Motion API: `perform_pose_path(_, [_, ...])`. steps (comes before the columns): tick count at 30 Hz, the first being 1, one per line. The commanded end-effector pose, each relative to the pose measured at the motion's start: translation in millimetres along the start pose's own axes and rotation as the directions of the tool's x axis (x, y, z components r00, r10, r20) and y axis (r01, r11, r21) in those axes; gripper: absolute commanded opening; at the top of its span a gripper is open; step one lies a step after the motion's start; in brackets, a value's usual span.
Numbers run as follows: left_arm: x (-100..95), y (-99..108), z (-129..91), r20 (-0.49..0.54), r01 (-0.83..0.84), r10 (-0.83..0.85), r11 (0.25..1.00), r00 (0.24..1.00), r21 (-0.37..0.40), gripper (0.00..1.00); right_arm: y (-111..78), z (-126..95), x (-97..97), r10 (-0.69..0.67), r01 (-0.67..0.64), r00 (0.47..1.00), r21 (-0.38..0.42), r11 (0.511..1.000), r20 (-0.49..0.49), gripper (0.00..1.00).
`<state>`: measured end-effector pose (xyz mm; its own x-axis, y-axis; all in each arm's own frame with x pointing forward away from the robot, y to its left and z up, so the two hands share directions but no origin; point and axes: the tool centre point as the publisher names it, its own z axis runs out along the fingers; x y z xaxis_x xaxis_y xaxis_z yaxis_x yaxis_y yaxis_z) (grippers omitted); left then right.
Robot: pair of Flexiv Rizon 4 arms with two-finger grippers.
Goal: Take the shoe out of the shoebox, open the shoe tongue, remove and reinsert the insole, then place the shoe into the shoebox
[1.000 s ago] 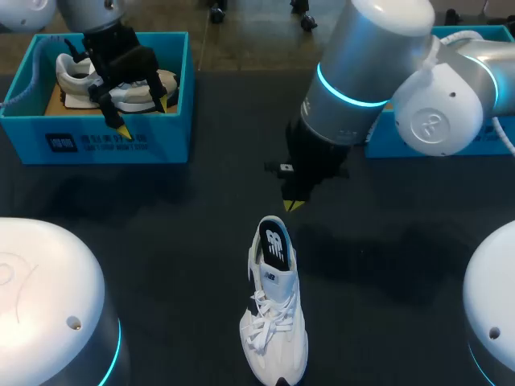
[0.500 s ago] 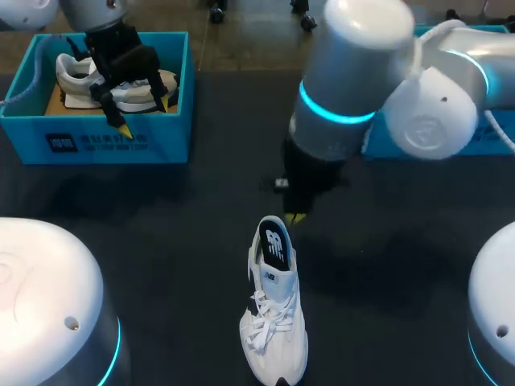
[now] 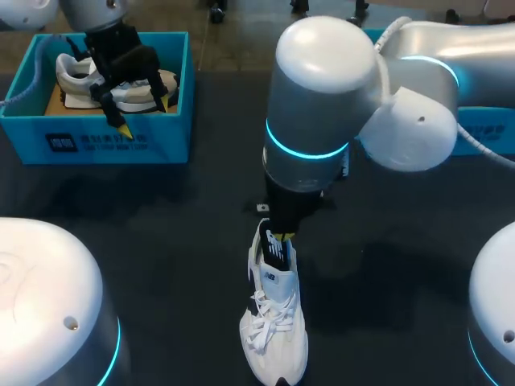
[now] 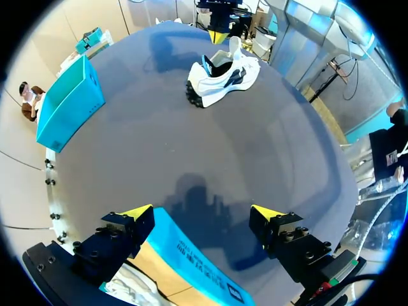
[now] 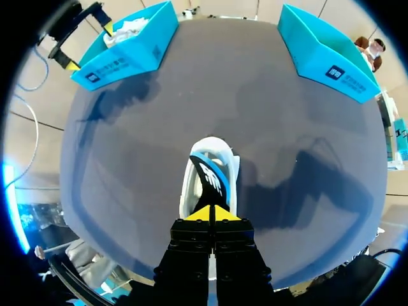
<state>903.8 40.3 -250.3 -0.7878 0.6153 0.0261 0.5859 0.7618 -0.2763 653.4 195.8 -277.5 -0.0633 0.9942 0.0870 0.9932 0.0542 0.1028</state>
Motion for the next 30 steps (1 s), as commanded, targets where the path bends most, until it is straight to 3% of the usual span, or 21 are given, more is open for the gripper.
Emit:
perform_pose_path(1, [0.4,0,-1,-0.001,0.0,0.0,1.0,1.0,-0.003,1.0,0.3,14,9.3,0.007,-0.007,1.0,-0.012,1.0,0.01,0.0])
perform_pose_path(8, [0.4,0,-1,-0.001,0.0,0.0,1.0,1.0,-0.003,1.0,-5.3,33,17.5,0.04,-0.033,0.995,-0.069,0.997,0.094,0.0])
perform_pose_path(15, [0.4,0,-1,-0.001,0.0,0.0,1.0,1.0,-0.003,1.0,0.5,47,16.0,0.036,-0.017,0.986,-0.116,0.993,0.161,0.0])
perform_pose_path(23, [0.4,0,-1,-0.001,0.0,0.0,1.0,1.0,-0.003,1.0,7.6,60,0.4,0.073,-0.041,0.971,-0.143,0.989,0.227,0.0])
perform_pose_path(30, [0.4,0,-1,-0.001,0.0,0.0,1.0,1.0,-0.003,1.0,9.0,77,-10.7,0.08,-0.048,0.971,-0.143,0.989,0.225,0.0])
